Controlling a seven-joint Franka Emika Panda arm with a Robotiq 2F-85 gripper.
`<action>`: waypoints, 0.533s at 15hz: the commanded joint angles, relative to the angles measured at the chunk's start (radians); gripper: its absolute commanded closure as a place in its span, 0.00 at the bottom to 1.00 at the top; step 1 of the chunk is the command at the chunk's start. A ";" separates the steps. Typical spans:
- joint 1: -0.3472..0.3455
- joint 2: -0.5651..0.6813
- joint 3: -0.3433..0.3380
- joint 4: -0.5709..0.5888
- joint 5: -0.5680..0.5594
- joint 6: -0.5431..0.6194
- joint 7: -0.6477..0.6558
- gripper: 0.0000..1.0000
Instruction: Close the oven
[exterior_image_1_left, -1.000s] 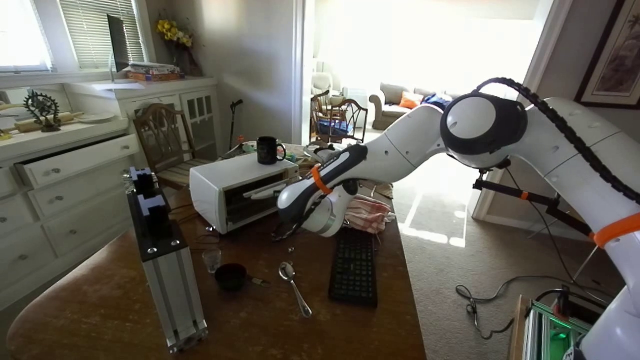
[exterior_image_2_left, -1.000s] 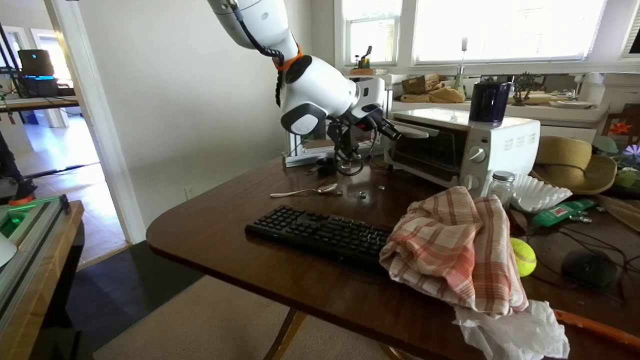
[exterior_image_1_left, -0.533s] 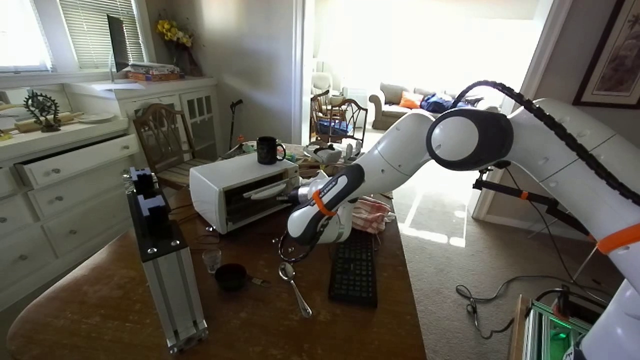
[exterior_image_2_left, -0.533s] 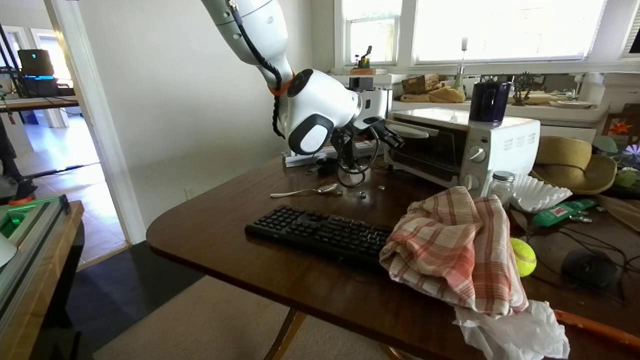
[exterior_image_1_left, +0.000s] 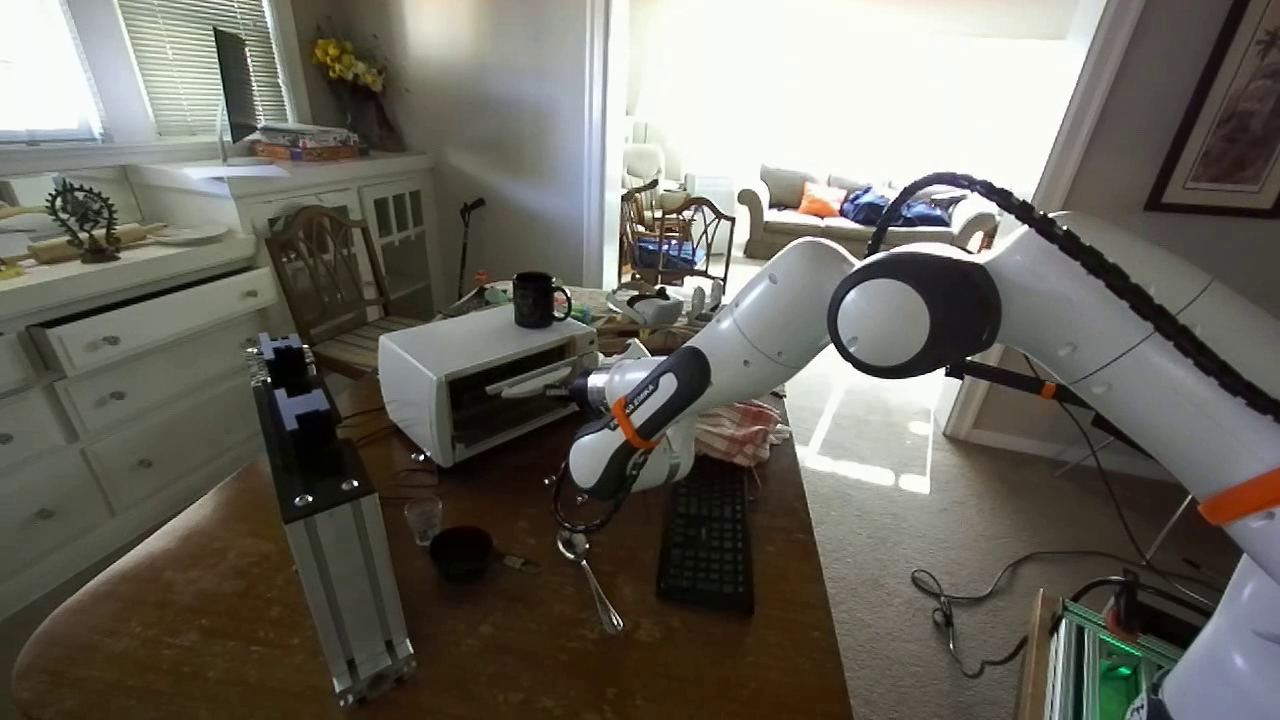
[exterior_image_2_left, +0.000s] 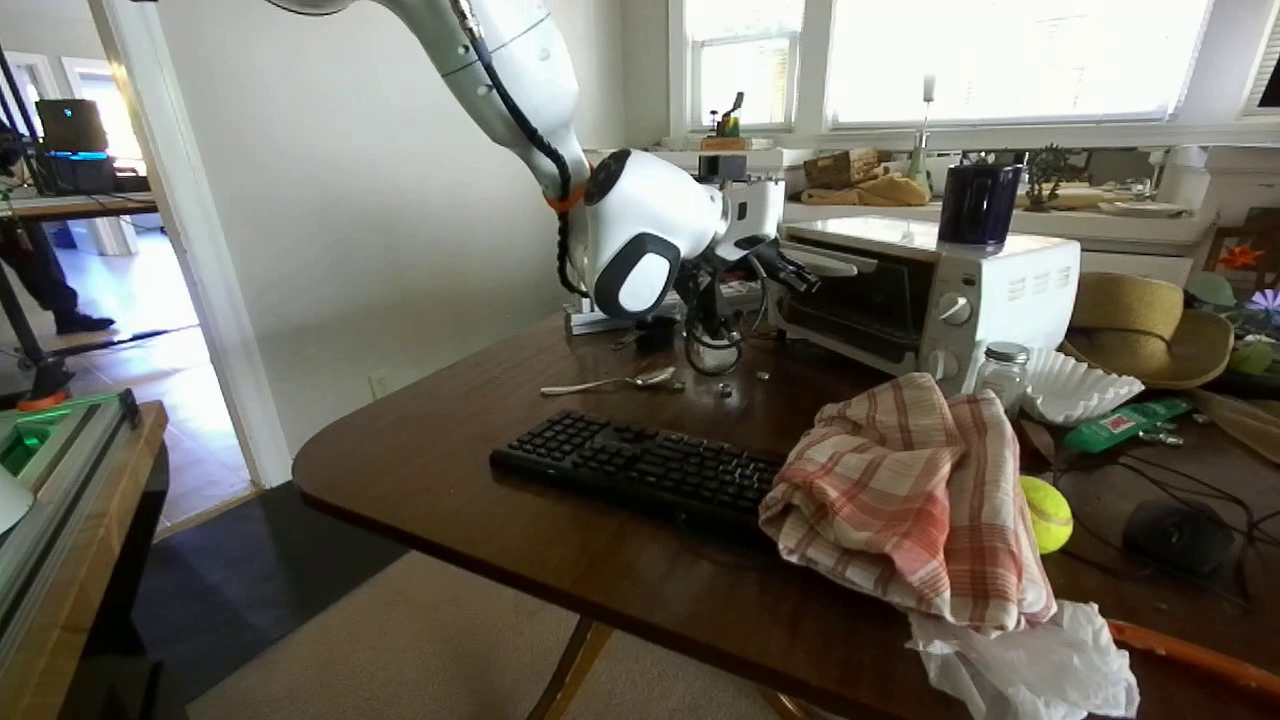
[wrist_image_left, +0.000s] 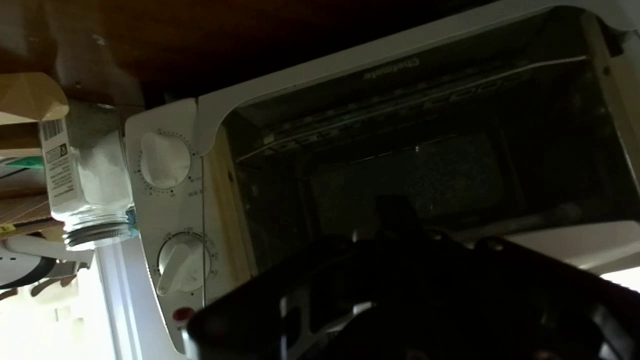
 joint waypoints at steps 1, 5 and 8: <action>0.051 0.087 -0.059 0.119 0.035 -0.001 0.025 1.00; 0.082 0.143 -0.093 0.201 0.072 -0.015 0.010 1.00; 0.105 0.191 -0.113 0.280 0.126 -0.031 -0.015 1.00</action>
